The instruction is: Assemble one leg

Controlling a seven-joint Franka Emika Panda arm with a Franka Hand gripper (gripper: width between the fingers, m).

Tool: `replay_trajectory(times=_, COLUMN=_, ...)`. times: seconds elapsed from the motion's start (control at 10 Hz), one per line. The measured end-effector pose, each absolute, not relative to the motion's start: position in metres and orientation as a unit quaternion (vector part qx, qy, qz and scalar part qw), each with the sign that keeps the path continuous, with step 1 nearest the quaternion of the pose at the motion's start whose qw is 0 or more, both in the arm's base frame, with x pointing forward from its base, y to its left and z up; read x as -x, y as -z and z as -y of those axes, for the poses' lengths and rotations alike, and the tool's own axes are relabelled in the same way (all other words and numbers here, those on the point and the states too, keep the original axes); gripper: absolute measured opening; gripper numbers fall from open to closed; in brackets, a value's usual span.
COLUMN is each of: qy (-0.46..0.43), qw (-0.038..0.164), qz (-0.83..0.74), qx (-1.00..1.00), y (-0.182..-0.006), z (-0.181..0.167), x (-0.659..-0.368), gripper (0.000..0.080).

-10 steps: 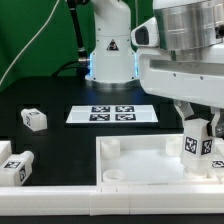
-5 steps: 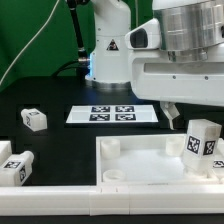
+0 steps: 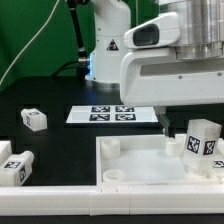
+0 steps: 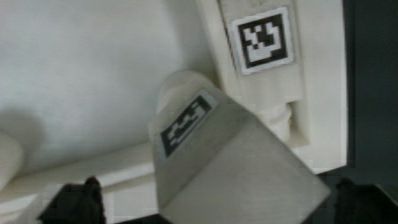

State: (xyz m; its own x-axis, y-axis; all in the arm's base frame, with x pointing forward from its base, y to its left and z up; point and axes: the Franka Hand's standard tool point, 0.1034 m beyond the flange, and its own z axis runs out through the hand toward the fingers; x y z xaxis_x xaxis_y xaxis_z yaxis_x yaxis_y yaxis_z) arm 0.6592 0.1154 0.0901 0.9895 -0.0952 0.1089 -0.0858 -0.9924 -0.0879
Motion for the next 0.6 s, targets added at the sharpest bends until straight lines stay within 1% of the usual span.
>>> replay_trajectory(times=0.3, qy=0.089, qw=0.017, qz=0.09, qx=0.992, y=-0.0923, z=-0.1224, x=-0.665, gripper=0.0649)
replay_trajectory(times=0.5, qy=0.092, qw=0.009, qz=0.163, qx=0.982, y=-0.0905, z=-0.1191, x=-0.6643, gripper=0.0649)
replay_trajectory(times=0.6, qy=0.091, qw=0.009, qz=0.173, qx=0.981, y=-0.0904, z=-0.1189, x=-0.6631, gripper=0.0649)
